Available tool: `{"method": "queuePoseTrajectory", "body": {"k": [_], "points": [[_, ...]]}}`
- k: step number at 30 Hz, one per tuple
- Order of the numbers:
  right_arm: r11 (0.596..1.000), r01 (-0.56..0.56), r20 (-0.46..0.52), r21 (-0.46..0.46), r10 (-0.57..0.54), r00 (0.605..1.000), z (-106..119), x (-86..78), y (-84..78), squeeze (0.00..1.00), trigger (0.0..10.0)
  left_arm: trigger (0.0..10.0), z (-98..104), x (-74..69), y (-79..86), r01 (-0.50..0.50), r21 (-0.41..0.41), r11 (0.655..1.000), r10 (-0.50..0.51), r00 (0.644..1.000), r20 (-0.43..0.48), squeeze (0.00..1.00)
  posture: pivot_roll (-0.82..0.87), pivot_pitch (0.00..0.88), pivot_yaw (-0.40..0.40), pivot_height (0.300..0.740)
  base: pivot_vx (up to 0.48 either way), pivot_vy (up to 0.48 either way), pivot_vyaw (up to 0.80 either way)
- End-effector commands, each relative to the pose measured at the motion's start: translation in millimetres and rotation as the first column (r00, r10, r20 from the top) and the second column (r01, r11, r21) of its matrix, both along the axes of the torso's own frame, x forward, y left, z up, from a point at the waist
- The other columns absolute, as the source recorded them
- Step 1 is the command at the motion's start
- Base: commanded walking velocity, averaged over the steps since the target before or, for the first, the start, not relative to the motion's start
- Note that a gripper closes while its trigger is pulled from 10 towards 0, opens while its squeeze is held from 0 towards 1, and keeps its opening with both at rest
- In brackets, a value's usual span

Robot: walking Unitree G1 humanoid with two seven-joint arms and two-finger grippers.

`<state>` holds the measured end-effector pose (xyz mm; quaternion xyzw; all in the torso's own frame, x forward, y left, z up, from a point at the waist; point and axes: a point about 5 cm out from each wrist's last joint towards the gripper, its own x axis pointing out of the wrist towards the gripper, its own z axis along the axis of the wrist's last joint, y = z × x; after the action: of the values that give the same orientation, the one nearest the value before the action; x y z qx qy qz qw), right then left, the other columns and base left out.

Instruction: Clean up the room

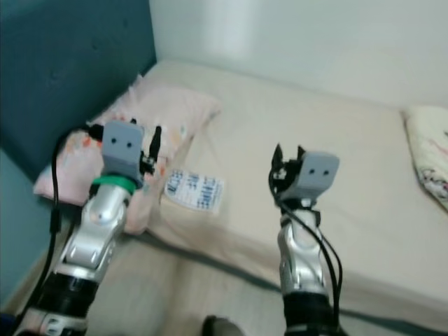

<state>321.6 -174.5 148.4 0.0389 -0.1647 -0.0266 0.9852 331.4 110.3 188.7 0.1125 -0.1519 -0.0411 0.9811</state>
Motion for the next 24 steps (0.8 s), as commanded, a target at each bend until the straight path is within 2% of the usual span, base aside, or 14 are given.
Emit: {"method": "queuePoseTrajectory", "body": {"k": [1,5,8,24], "points": [[1.000,0.001,-0.012,-0.009,-0.001,1.000,-3.3,-0.7,-0.7,0.00,10.0,10.0,-2.7,-0.8,-0.9,0.000,0.004,1.000,0.000,1.000,-0.008,0.00,-0.06,0.032,0.017,0.740,-0.382,0.000,0.00],[1.000,0.003,-0.013,-0.010,-0.003,1.000,-3.6,-0.7,-1.2,0.00,10.0,10.0,-2.6,-0.6,-1.2,0.002,0.004,1.000,-0.002,1.000,-0.008,0.00,-0.06,0.031,0.019,0.740,-0.355,0.000,0.00],[1.000,0.003,-0.020,-0.009,-0.003,1.000,-4.9,-0.5,-1.6,0.00,10.0,10.0,-3.2,-0.5,-2.9,0.013,0.009,1.000,-0.013,1.000,-0.013,0.00,-0.06,0.030,0.019,0.740,0.000,0.000,-0.14],[1.000,0.008,-0.026,-0.002,-0.008,1.000,-6.4,0.2,-0.7,0.00,10.0,10.0,-3.9,-0.4,-5.7,0.030,0.028,0.999,-0.029,0.999,-0.026,0.00,-0.06,0.033,0.027,0.740,0.000,0.000,-0.77]]}}
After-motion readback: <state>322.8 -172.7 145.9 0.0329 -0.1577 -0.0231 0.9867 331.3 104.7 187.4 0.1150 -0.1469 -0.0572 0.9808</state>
